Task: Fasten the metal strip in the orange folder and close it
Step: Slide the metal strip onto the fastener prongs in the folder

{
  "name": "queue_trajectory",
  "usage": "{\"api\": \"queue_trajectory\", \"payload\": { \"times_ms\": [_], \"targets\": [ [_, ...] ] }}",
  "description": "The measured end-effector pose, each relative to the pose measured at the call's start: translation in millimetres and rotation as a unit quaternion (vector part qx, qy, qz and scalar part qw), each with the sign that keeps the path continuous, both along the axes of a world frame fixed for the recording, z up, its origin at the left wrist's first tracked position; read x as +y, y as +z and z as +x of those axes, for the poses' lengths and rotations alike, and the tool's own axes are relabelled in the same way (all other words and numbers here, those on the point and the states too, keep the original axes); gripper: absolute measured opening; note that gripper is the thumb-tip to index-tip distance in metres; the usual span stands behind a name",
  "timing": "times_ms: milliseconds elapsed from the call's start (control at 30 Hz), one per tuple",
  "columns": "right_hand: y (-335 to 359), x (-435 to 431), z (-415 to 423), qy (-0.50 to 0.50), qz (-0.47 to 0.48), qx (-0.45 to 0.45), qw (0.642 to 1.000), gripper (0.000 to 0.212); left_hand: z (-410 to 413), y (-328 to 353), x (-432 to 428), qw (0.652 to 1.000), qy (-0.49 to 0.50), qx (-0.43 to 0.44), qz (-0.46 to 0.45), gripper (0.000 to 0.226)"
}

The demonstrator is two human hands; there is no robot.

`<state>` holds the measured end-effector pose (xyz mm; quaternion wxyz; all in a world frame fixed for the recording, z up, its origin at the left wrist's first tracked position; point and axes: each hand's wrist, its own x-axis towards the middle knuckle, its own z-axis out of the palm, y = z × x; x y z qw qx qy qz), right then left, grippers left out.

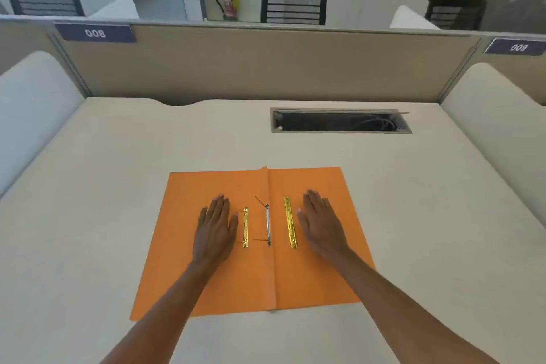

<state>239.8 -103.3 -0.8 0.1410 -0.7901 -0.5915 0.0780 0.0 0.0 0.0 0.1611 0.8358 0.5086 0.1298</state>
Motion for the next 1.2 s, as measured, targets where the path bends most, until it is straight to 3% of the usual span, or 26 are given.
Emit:
{"api": "queue_trajectory", "payload": {
  "times_ms": [300, 567, 733, 1000, 1200],
  "targets": [
    [-25.8, -18.0, -9.0, 0.009, -0.025, -0.023, 0.999, 0.056, -4.7, -11.9, -6.1, 0.999, -0.004, 0.035, 0.003, 0.056],
    [-31.3, -20.8, -9.6, 0.008, -0.014, -0.023, 1.0, 0.056, -6.7, -19.2, -6.9, 0.999, -0.01, 0.044, 0.021, 0.075],
    [-33.7, -21.5, -8.5, 0.01, -0.009, -0.029, 1.0, 0.056, -6.6, -21.8, -7.0, 0.999, -0.007, 0.038, 0.016, 0.068],
    [-35.8, -21.3, -6.6, 0.009, -0.005, -0.011, 1.0, 0.055, -3.6, -15.1, 0.1, 0.999, -0.002, -0.049, 0.009, 0.049],
    [-33.4, -22.4, -7.6, 0.008, -0.01, -0.007, 1.0, 0.055, 18.5, -5.5, 13.3, 0.996, -0.059, -0.061, -0.003, 0.069]
  ]
}}
